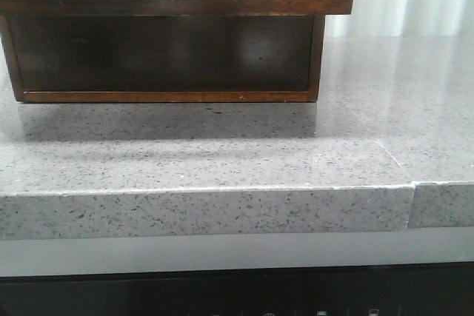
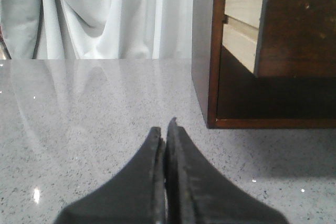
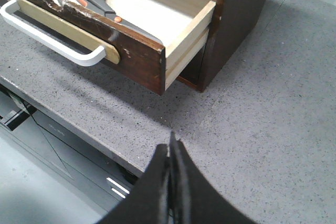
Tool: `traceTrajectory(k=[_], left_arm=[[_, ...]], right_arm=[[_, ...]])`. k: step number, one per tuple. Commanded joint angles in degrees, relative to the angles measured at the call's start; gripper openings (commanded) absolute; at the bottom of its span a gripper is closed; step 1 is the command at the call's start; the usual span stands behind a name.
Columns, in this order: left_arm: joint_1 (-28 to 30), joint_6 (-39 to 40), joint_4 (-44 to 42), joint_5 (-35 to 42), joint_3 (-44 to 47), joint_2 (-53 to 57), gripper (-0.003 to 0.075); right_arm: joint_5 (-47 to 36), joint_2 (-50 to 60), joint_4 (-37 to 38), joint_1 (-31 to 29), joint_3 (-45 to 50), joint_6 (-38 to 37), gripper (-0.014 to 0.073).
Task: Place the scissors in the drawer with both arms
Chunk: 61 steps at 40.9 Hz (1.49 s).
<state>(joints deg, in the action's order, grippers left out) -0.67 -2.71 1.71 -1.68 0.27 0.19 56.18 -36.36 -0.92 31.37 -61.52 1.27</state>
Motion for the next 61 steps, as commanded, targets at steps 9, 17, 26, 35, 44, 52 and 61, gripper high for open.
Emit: traceTrajectory(k=[9,17,26,35,44,52,61], left_arm=[[0.11,0.51,0.38,6.35,1.46,1.06,-0.002],[0.11,0.51,0.38,6.35,1.46,1.06,-0.002],[0.11,0.51,0.38,6.35,1.46,1.06,-0.002],[0.11,0.51,0.38,6.35,1.46,1.06,-0.002],[0.11,0.51,0.38,6.35,1.46,1.06,-0.002],[0.11,0.51,0.38,6.35,1.46,1.06,-0.002],[0.11,0.51,0.38,6.35,1.46,1.06,-0.002]], right_arm=[[-3.64,-0.13,0.56,-0.15,-1.47,0.04,-0.0069],[-3.64,-0.13,0.56,-0.15,-1.47,0.04,-0.0069],[-3.64,-0.13,0.56,-0.15,-1.47,0.04,-0.0069],[-3.64,-0.13,0.56,-0.15,-1.47,0.04,-0.0069],[-3.71,-0.13,0.56,-0.15,-1.4,0.04,-0.0069],[-12.05,3.85,2.91,-6.43,6.02,0.12,-0.0069],[-34.28,16.95,2.91,-22.88,26.84,0.12,-0.0069]])
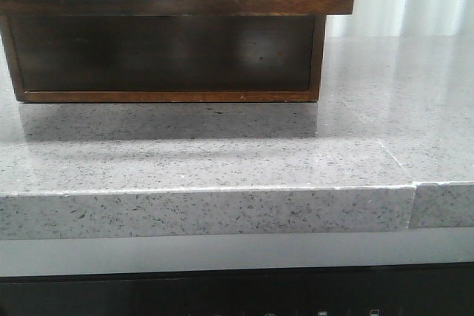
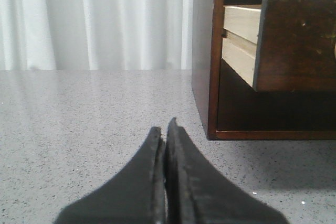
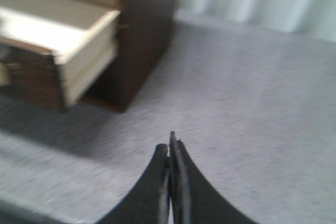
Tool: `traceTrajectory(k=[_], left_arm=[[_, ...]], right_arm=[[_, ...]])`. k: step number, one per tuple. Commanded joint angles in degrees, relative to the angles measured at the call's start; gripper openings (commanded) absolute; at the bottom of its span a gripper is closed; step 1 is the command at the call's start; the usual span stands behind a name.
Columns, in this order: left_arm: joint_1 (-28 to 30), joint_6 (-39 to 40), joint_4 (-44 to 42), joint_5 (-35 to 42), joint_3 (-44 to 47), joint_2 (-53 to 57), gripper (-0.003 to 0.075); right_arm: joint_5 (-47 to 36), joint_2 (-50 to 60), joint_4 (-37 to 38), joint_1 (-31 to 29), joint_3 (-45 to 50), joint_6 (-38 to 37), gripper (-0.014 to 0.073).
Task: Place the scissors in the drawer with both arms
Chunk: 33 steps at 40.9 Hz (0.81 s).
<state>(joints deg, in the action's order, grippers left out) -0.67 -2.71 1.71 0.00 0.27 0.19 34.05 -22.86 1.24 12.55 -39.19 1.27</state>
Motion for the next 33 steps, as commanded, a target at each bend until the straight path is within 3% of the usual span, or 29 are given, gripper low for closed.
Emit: traceTrajectory(k=[1,9,14,24,33], left_arm=[[0.11,0.51,0.38,4.68,1.46,1.06,-0.002],[0.11,0.51,0.38,4.68,1.46,1.06,-0.002],[0.11,0.51,0.38,4.68,1.46,1.06,-0.002],[0.11,0.51,0.38,4.68,1.46,1.06,-0.002],[0.11,0.51,0.38,4.68,1.46,1.06,-0.002]], right_arm=[[-13.98,5.38,0.75,-5.63,7.37,0.12,-0.0069],[-28.05,17.34,0.75,-11.69,25.45,0.12,-0.0069],[-29.79,22.53,0.75,-12.81,32.86,0.12,-0.0069],[-33.46,24.43,0.69,-15.2,40.91,0.06,-0.0069],[-35.81,24.43,0.64,-15.2,40.73,0.06,-0.0069]])
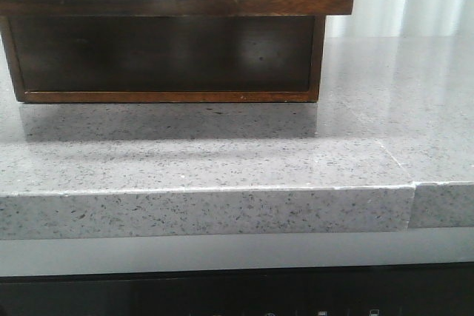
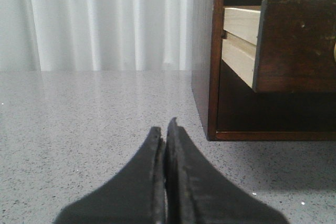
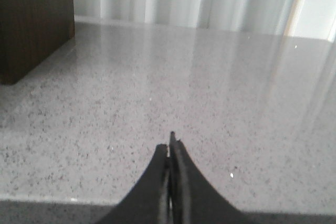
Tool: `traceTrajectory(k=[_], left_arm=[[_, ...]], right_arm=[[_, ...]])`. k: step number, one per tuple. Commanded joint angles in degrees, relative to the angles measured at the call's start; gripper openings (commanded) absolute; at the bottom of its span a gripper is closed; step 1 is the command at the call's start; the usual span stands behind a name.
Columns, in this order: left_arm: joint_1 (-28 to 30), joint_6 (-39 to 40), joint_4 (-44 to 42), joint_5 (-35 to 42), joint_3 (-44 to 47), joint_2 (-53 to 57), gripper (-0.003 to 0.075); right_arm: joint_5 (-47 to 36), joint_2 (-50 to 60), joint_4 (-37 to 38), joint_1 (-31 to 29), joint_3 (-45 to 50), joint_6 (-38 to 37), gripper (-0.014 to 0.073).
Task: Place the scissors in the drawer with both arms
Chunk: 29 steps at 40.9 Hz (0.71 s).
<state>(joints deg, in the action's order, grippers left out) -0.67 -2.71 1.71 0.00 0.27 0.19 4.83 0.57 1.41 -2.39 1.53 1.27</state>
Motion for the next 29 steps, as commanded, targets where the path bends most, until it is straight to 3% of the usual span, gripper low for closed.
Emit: traceTrajectory(k=[1,29], left_arm=[[0.11,0.51,0.38,4.68,1.46,1.06,-0.002],[0.11,0.51,0.38,4.68,1.46,1.04,-0.002]], right_arm=[[-6.97,1.01,0.45,-0.25,0.01,0.06,-0.0069],[-8.19,1.01,-2.59,2.03,0.01,-0.1,-0.0069]])
